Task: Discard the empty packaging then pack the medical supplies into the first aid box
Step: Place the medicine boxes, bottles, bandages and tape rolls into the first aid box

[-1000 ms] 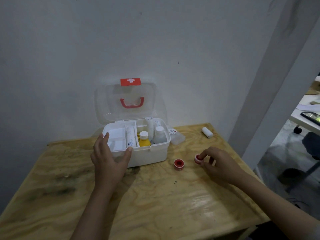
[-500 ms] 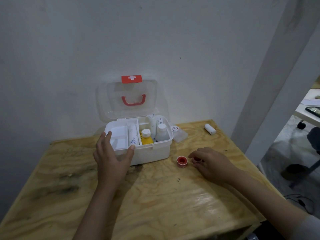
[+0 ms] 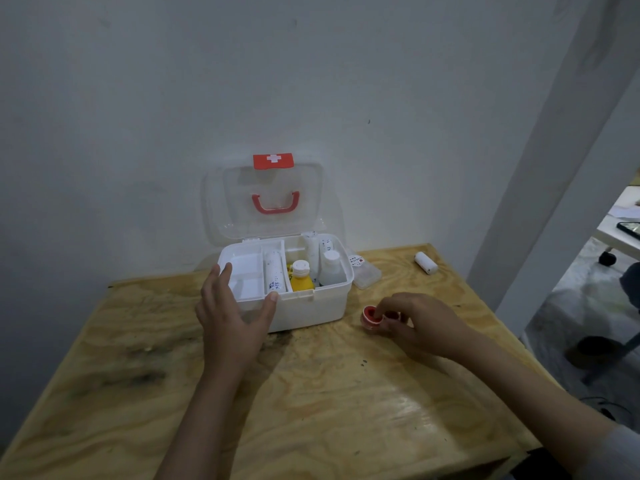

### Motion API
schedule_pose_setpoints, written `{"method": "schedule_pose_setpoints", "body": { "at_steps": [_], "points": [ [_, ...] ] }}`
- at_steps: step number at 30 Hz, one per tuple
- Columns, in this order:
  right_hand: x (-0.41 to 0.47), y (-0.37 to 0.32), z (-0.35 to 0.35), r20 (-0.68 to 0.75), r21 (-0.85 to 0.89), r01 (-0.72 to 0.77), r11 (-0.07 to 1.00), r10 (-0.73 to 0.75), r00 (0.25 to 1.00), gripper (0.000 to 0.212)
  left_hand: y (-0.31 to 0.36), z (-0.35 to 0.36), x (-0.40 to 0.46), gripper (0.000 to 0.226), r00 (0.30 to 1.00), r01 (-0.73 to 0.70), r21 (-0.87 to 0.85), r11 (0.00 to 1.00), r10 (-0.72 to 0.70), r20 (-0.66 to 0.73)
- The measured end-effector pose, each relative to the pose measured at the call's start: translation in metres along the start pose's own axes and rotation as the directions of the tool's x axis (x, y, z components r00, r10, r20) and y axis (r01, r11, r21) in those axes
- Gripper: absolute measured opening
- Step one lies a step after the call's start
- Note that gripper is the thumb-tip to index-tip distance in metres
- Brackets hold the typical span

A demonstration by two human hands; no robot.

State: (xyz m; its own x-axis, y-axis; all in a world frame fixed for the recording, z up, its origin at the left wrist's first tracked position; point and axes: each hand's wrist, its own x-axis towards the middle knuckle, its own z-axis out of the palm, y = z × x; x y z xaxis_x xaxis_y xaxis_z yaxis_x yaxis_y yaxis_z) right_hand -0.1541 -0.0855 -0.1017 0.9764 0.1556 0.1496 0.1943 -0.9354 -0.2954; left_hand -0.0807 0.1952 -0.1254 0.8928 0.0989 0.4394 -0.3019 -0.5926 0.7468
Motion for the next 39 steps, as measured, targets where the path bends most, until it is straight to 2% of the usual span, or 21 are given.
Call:
{"method": "schedule_pose_setpoints", "body": {
  "at_steps": [4, 7, 10, 15, 21, 26, 30, 35, 39],
  "points": [
    [0.000, -0.016, -0.027, -0.128, 0.085, 0.060, 0.995, -0.049, 0.991, 0.011, 0.000, -0.001, 0.000, 0.079, 1.000, -0.029, -0.001, 1.000, 0.029, 0.003],
    [0.010, -0.036, -0.054, -0.270, 0.102, 0.172, 0.980, -0.139, 0.953, 0.009, 0.002, -0.001, 0.000, 0.079, 1.000, -0.018, -0.008, 1.000, 0.018, 0.013],
    [0.035, -0.061, -0.073, -0.333, 0.084, 0.254, 0.963, -0.214, 0.919, 0.011, 0.003, -0.002, -0.001, 0.081, 1.000, 0.002, -0.026, 1.000, -0.001, 0.024],
    [0.104, -0.106, -0.073, -0.237, 0.004, 0.336, 0.942, -0.325, 0.915, 0.017, 0.007, -0.004, -0.002, 0.097, 0.997, 0.073, -0.091, 0.993, -0.071, 0.019],
    [0.178, -0.139, -0.033, 0.035, -0.120, 0.383, 0.916, -0.381, 0.924, 0.018, 0.013, -0.009, 0.002, 0.103, 0.983, 0.176, -0.113, 0.978, -0.169, 0.074],
    [0.202, -0.149, -0.010, 0.130, -0.134, 0.419, 0.898, -0.403, 0.906, 0.018, 0.003, -0.016, 0.011, 0.096, 0.987, 0.144, -0.087, 0.986, -0.137, 0.085],
    [0.206, -0.150, -0.004, 0.211, -0.118, 0.418, 0.901, -0.389, 0.897, 0.020, -0.003, -0.019, 0.017, 0.088, 0.977, 0.186, -0.083, 0.979, -0.175, 0.124],
    [0.202, -0.146, -0.007, 0.187, -0.042, 0.397, 0.917, -0.383, 0.904, 0.023, -0.003, -0.020, 0.018, 0.085, 0.969, 0.207, -0.097, 0.973, -0.191, 0.158],
    [0.190, -0.135, -0.027, 0.025, -0.006, 0.386, 0.922, -0.386, 0.922, 0.019, -0.004, -0.019, 0.018, 0.085, 0.957, 0.253, -0.099, 0.962, -0.234, 0.174]
  ]
}}
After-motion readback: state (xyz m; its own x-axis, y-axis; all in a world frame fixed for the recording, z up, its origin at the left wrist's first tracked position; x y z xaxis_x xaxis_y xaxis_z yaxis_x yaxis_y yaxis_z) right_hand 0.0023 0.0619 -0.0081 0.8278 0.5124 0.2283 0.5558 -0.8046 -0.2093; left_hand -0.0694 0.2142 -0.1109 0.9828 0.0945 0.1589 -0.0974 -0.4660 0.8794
